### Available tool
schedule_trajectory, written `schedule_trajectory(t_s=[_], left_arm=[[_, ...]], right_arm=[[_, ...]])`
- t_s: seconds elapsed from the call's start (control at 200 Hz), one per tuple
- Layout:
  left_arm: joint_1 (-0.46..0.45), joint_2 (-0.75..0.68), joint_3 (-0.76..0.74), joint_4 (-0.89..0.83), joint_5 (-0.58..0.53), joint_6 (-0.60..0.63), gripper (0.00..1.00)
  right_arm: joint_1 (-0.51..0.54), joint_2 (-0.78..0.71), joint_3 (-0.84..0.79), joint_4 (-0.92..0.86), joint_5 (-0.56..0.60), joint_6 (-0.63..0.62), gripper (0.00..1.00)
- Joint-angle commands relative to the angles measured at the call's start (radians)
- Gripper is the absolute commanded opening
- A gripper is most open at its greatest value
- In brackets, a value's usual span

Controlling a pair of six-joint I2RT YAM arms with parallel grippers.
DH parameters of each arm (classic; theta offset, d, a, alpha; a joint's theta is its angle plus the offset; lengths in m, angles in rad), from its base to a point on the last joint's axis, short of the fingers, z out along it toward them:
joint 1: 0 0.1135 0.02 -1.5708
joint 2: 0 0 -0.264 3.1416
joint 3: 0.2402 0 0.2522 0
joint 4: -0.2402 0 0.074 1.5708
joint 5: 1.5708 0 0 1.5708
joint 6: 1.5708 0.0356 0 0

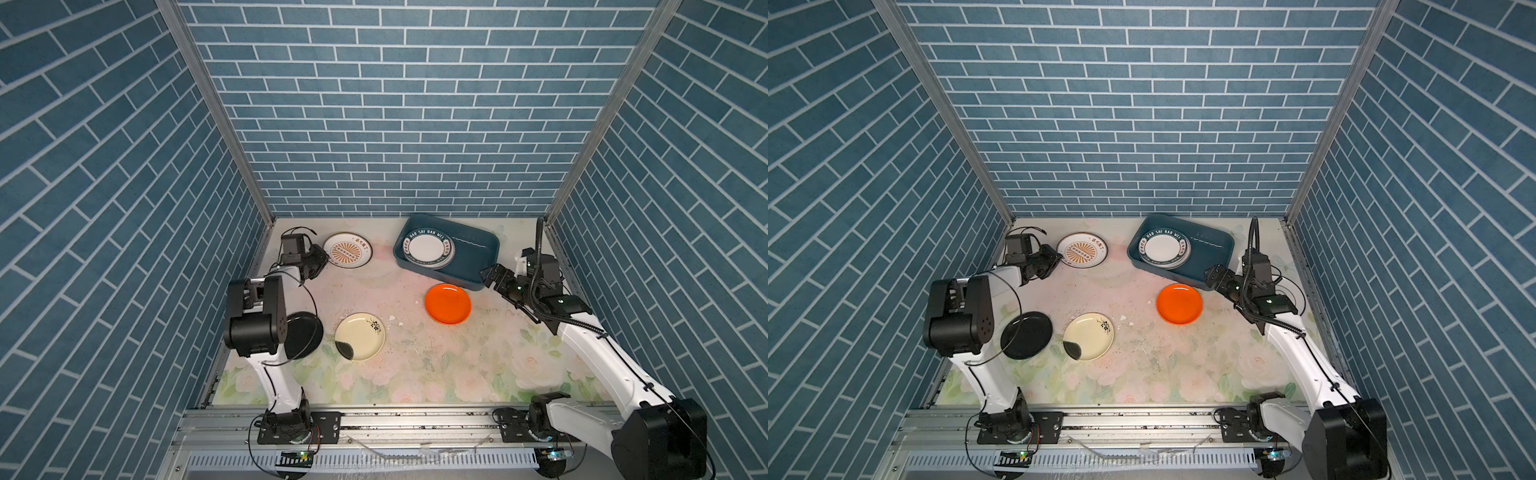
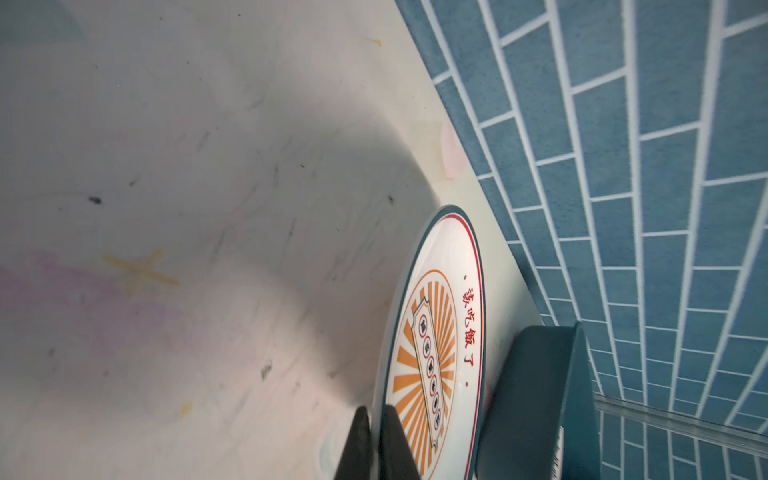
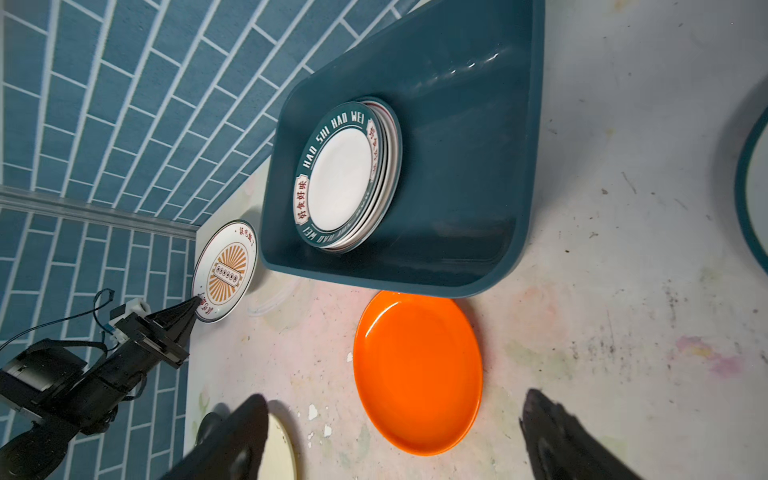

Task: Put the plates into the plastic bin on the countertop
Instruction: 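Lower the left gripper onto the rim of the white orange-sunburst plate, then lift the sunburst plate upright with the left gripper toward the right gripper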

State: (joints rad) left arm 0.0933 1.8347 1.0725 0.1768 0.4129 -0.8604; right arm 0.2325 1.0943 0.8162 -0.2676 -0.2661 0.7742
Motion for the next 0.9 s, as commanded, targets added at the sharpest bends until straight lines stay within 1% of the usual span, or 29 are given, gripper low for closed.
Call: schedule_trajectory(t_s=[0.0, 0.225, 0.325, 0.42, 0.525, 0.605, 0.695, 0.895], left_arm=[[-0.013, -0.115, -0.061, 0.027, 0.023, -0.008, 0.0], [-0.054, -0.345, -0.219, 0.003, 0.017, -0.005, 0.0], [-0.083, -0.419, -0.243, -0.03, 0.031, -0.001, 0.0], [-0.113, -0.493, -0.252, -0.083, 0.043, 0.007, 0.0], [-0.171, -0.582, -0.271, -0.138, 0.0, 0.027, 0.0], [-0.217, -0.646, -0.287, -0.174, -0.031, 0.036, 0.0], [-0.263, -0.706, -0.319, -0.172, -0.062, 0.012, 0.0], [-0.36, -0.768, -0.345, -0.166, -0.129, -0.023, 0.0]], right_arm=[[-0.005, -0.055, -0.031, 0.015, -0.059, 0.053, 0.95], [-0.005, -0.131, -0.123, 0.093, -0.113, 0.11, 0.95], [-0.004, -0.113, -0.137, 0.104, -0.135, 0.127, 0.94], [-0.004, -0.1, -0.163, 0.166, -0.184, 0.169, 0.92], [-0.002, -0.108, -0.192, 0.223, -0.212, 0.207, 0.91], [-0.002, -0.121, -0.192, 0.224, -0.223, 0.212, 0.92], [-0.002, -0.13, -0.184, 0.219, -0.236, 0.212, 0.92], [-0.001, -0.132, -0.175, 0.248, -0.265, 0.228, 0.92]])
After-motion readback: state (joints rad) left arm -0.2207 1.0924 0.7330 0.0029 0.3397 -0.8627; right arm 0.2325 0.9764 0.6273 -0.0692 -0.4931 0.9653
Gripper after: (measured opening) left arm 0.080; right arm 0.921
